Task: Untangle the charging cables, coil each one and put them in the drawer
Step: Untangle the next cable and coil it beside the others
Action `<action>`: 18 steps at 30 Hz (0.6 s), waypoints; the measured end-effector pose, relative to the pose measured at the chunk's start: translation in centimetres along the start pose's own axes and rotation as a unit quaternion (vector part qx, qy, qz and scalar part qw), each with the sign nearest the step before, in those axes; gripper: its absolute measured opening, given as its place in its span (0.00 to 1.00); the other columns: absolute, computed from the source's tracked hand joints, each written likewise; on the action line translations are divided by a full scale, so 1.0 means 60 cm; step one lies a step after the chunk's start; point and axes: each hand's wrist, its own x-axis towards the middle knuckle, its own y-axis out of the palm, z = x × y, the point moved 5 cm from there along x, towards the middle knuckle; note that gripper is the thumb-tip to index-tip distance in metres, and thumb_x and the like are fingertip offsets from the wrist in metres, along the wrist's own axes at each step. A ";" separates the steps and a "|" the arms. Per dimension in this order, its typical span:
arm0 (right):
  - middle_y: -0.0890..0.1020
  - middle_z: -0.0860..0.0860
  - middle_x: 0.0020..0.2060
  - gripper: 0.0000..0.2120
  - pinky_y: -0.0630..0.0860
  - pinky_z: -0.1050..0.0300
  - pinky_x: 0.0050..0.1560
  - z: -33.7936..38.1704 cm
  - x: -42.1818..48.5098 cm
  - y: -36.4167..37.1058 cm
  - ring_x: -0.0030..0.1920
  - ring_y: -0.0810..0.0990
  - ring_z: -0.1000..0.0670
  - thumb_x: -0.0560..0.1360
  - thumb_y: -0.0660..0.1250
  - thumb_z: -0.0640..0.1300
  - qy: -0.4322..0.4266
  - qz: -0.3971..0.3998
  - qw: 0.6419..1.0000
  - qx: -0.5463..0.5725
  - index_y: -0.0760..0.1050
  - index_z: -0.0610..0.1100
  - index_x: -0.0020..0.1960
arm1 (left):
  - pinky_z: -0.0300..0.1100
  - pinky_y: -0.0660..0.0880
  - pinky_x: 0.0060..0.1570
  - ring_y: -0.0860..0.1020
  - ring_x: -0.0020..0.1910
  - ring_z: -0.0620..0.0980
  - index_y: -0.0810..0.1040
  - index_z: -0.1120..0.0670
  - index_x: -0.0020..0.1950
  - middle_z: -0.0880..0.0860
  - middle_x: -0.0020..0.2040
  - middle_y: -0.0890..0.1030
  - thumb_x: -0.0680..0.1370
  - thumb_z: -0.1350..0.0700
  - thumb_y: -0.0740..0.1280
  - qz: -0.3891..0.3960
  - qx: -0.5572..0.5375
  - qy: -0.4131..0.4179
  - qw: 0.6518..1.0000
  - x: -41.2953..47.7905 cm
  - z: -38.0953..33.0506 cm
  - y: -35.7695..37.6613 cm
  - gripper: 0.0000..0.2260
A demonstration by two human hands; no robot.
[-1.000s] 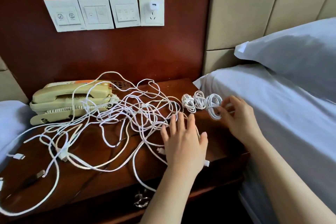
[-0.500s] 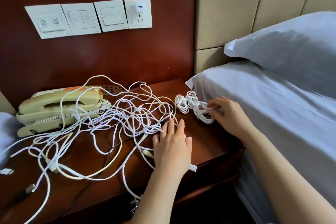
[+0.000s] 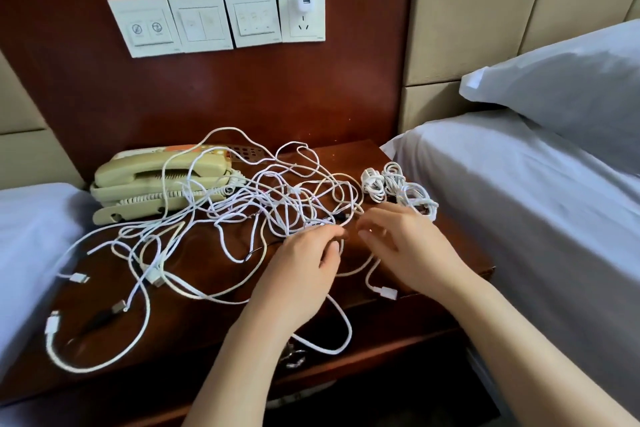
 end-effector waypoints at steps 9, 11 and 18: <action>0.76 0.55 0.47 0.07 0.73 0.56 0.45 0.093 0.002 0.084 0.49 0.71 0.51 0.78 0.62 0.49 -0.039 0.069 0.997 -0.023 0.76 0.48 0.52 | 0.37 0.63 0.61 0.69 0.61 0.45 0.74 0.52 0.63 0.46 0.60 0.73 0.80 0.54 0.60 -0.073 0.121 -0.048 0.989 -0.039 0.091 -0.065 0.13; 0.75 0.53 0.49 0.09 0.74 0.55 0.47 0.109 0.012 0.106 0.51 0.72 0.50 0.78 0.61 0.50 -0.052 0.098 0.994 -0.016 0.75 0.48 0.55 | 0.38 0.61 0.63 0.67 0.63 0.45 0.72 0.52 0.65 0.46 0.63 0.71 0.80 0.52 0.59 -0.057 0.142 -0.071 0.986 -0.049 0.110 -0.072 0.14; 0.75 0.49 0.51 0.11 0.72 0.61 0.48 0.124 0.058 0.148 0.49 0.76 0.49 0.79 0.63 0.43 -0.025 0.103 0.994 0.038 0.74 0.43 0.60 | 0.44 0.51 0.71 0.58 0.72 0.46 0.63 0.50 0.73 0.46 0.73 0.61 0.80 0.43 0.56 -0.025 0.187 -0.117 0.975 -0.075 0.143 -0.085 0.23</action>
